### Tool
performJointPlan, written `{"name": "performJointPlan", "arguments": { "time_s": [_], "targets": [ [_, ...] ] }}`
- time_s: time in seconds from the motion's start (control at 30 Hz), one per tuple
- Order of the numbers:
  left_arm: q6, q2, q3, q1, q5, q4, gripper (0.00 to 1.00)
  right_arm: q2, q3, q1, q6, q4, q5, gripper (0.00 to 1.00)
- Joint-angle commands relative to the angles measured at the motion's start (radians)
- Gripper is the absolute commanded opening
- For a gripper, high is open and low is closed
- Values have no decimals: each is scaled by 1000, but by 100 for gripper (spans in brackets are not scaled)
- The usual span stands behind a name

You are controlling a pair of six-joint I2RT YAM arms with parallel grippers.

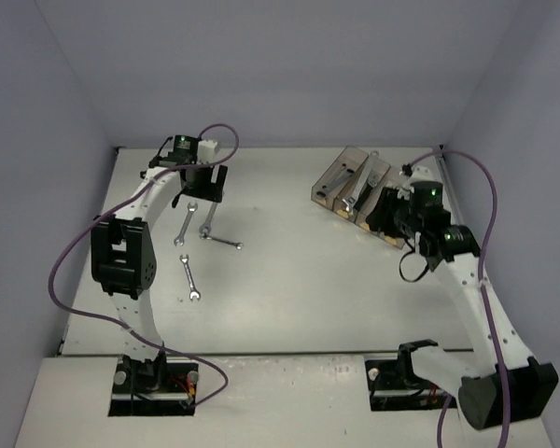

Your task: Sort the tools into containers

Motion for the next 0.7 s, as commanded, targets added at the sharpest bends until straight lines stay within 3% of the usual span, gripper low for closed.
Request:
{"name": "performJointPlan", "arguments": {
  "time_s": [0.0,0.27,0.67],
  "targets": [
    [93,85,167,-4,52,-75,73,-104,-58,8,-13,49,-89,43],
    [126,251,274,-4,-58,-154,57,-187,-132,8,20,51,-143,43],
    [94,354,321,-7,-60,-207,43,-226,-176,8,48,50,-141,43]
  ]
}}
